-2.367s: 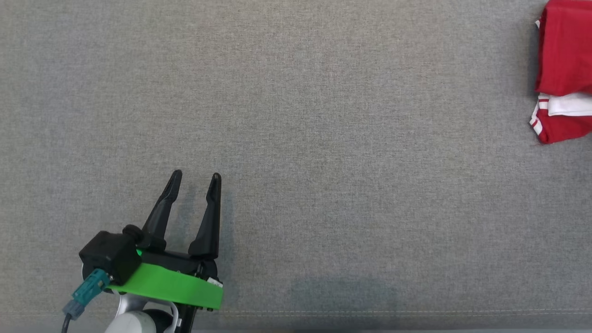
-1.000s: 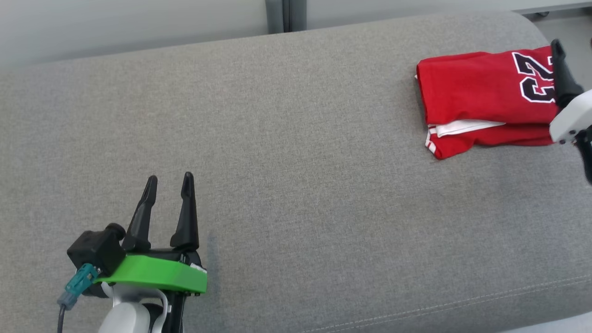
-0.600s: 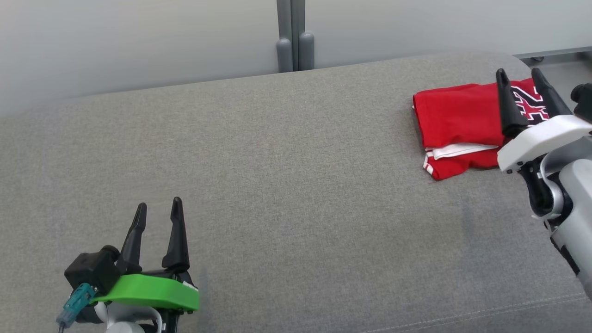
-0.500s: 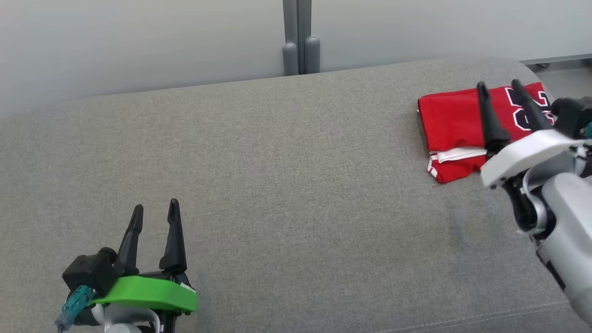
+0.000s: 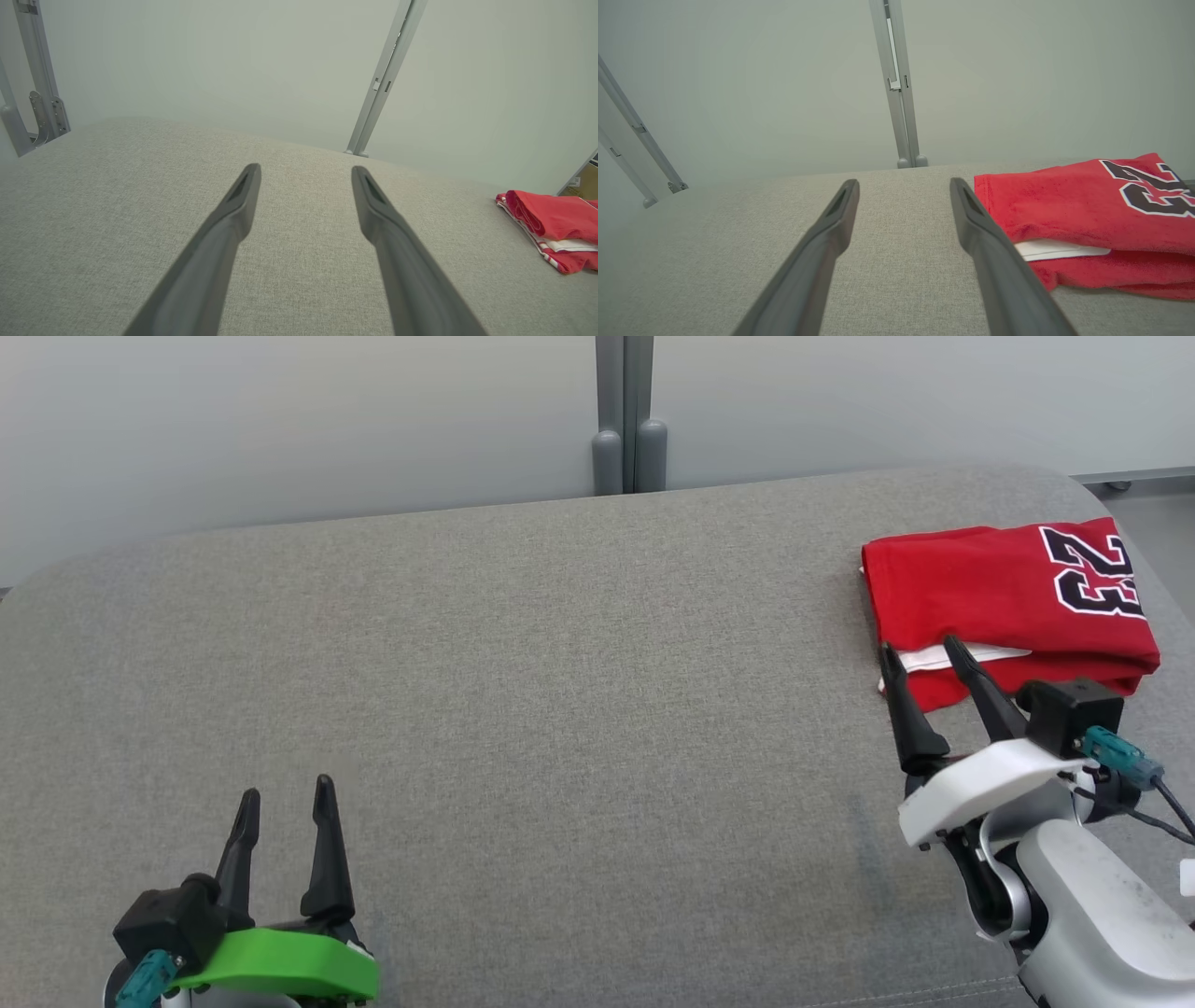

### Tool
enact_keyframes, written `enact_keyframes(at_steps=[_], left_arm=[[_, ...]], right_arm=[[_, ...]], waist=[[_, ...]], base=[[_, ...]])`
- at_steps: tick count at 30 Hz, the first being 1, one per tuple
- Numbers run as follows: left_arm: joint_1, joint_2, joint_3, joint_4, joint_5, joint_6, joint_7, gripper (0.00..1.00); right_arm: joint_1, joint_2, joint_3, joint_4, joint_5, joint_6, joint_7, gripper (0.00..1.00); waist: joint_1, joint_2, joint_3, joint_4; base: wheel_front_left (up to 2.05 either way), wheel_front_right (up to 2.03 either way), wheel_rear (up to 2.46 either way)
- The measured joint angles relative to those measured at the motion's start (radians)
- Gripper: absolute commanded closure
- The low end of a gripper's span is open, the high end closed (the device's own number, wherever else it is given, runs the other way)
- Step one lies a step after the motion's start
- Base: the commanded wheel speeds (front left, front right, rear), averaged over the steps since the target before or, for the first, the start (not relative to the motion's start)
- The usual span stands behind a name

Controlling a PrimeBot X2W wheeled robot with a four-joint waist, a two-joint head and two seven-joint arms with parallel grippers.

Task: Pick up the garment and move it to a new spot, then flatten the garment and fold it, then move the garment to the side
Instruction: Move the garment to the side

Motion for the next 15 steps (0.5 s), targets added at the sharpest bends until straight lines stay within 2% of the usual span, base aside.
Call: enact_keyframes(at_steps=[6,15], left_arm=[[0.023,-0.001,0.007,0.0,0.01,0.001,0.0,0.0],[0.035,-0.007,0.023,-0.004,0.018,0.001,0.0,0.0]], right_arm=[[0.082,0.041,-0.087,-0.014,-0.066,0.0,0.0,0.0],[0.153,0.107,-0.122,-0.076,-0.154,0.0,0.0,0.0]], waist=[[0.0,0.0,0.002,-0.001],[0.0,0.0,0.006,-0.002]], base=[[0.0,0.0,0.0],[0.0,0.0,0.0]])
